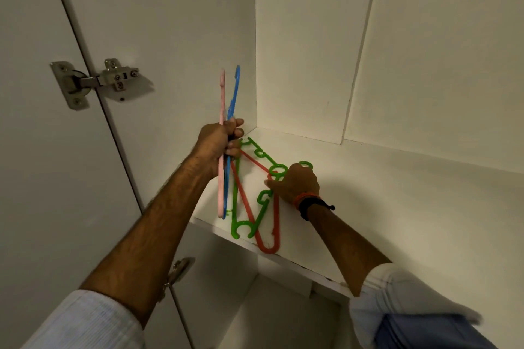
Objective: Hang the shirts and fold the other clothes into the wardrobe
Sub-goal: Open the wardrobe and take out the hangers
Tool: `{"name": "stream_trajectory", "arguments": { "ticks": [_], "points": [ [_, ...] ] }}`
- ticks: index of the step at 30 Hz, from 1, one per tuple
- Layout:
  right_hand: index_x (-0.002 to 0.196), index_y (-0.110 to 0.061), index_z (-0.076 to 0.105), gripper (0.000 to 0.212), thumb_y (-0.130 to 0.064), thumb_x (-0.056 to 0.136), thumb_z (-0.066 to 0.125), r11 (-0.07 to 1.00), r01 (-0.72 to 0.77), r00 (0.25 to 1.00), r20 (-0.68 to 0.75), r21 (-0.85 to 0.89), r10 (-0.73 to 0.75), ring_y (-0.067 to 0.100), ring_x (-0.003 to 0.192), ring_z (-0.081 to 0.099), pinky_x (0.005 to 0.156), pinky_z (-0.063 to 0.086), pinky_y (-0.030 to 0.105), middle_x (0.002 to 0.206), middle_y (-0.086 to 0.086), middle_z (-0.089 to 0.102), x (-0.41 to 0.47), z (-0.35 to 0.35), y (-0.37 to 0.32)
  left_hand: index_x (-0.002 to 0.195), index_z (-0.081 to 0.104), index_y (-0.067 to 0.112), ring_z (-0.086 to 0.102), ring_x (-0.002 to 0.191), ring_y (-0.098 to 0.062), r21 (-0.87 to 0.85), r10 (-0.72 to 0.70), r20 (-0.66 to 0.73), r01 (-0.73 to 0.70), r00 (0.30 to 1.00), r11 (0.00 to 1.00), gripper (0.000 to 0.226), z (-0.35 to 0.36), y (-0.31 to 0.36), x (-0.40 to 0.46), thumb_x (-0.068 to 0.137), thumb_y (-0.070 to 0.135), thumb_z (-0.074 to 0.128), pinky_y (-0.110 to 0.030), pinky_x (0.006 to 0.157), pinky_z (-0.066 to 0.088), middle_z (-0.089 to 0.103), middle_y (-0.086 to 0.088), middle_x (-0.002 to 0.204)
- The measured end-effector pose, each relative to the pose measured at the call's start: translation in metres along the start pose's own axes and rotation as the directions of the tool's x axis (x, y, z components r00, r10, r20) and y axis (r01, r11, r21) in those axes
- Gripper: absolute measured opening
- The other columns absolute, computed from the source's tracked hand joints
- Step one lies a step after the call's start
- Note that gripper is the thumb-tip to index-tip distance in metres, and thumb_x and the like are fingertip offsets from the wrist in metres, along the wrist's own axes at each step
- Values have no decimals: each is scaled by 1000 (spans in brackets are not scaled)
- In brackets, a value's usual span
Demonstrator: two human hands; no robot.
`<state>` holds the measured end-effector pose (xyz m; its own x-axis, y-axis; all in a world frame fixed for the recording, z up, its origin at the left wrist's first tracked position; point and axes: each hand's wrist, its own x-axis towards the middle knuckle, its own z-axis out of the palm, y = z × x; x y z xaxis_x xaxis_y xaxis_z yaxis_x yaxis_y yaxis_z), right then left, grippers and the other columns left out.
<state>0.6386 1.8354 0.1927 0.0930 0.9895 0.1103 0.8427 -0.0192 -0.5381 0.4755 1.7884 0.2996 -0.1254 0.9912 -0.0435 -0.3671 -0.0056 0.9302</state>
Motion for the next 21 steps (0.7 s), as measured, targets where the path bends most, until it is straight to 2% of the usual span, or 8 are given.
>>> {"name": "stream_trajectory", "arguments": {
  "ticks": [3, 5, 7, 9, 11, 13, 17, 21],
  "points": [
    [114, -6, 58, 56, -46, 79, 74, 1000, 0, 1000, -24, 28, 1, 27, 102, 60, 78, 51, 34, 112, 12, 62, -3, 1, -3, 93, 60, 6, 33, 36, -3, 156, 48, -59, -38, 997, 987, 17, -4, 4, -4, 100, 21, 55, -16, 32, 29, 51, 0, 64],
    [112, -7, 58, 50, -40, 79, 73, 997, -34, 998, -54, 63, 37, 27, 102, 61, 79, 51, 34, 111, 11, 62, -1, -2, -7, 91, 62, 3, 35, 36, -4, 250, 48, -111, -19, 993, 968, 16, -7, 3, -4, 96, 18, 61, -16, 34, 30, 56, -3, 66],
    [104, -6, 62, 44, -39, 77, 72, 991, -57, 994, -87, 119, 68, 25, 95, 62, 76, 52, 32, 98, 7, 64, -1, -5, -12, 93, 64, -1, 36, 38, -5, 288, 30, -148, 14, 989, 957, 16, -10, -2, -3, 95, 15, 62, -16, 34, 31, 62, -6, 68],
    [86, -4, 68, 38, -38, 70, 71, 957, -52, 987, -128, 284, 92, 24, 82, 66, 78, 56, 34, 81, 4, 69, 2, -8, -17, 97, 64, -4, 37, 37, -5, 286, 10, -164, 37, 986, 958, 16, -11, -8, -3, 96, 11, 59, -16, 33, 32, 67, -8, 71],
    [71, -7, 73, 22, -29, 70, 71, 867, 24, 981, -178, 497, 75, 22, 67, 69, 75, 59, 35, 66, 4, 71, 2, -11, -24, 98, 65, -7, 44, 41, -7, 284, 3, -170, 47, 985, 958, 17, -11, -14, -3, 97, 8, 56, -16, 35, 38, 69, -11, 74],
    [72, -9, 73, 13, -21, 77, 75, 787, 148, 965, -261, 599, 17, 14, 62, 67, 71, 57, 30, 65, 1, 70, 0, -15, -33, 96, 66, -7, 53, 45, -9, 278, 2, -175, 47, 985, 959, 17, -9, -18, -2, 97, 7, 55, -16, 40, 46, 71, -10, 71],
    [80, -11, 70, 14, -23, 83, 77, 766, 363, 902, -407, 530, -146, 13, 63, 66, 65, 55, 24, 68, -1, 69, -5, -20, -48, 102, 62, -3, 70, 60, -16, 173, -46, -170, 76, 984, 982, 18, -2, -22, 3, 100, 11, 51, -22, 53, 58, 72, -13, 81],
    [84, -8, 72, 14, -21, 85, 76, 713, 426, 880, -437, 556, -185, 0, 60, 62, 59, 50, 12, 70, -2, 69, -11, -17, -51, 104, 60, -1, 70, 73, -23, 158, -50, -129, 70, 990, 985, 18, 6, -30, 6, 102, 13, 49, -30, 60, 61, 71, -13, 88]
  ]
}}
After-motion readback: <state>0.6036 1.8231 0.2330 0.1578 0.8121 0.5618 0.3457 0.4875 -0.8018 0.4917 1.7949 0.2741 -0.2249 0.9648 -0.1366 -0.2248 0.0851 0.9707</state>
